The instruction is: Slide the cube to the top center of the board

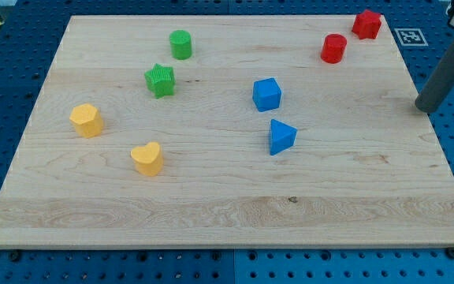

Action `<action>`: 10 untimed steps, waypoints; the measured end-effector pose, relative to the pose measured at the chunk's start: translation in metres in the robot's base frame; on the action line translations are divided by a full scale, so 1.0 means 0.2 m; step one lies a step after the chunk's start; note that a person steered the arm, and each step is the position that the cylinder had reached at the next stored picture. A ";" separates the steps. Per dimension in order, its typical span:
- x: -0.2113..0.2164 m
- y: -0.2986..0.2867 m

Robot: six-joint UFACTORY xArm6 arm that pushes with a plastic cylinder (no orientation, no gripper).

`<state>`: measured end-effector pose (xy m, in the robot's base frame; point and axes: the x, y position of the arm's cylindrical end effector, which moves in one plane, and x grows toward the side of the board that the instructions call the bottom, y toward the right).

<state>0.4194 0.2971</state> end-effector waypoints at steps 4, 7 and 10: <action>0.27 -0.43; 0.11 -0.76; 0.10 -1.05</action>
<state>0.4400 0.0872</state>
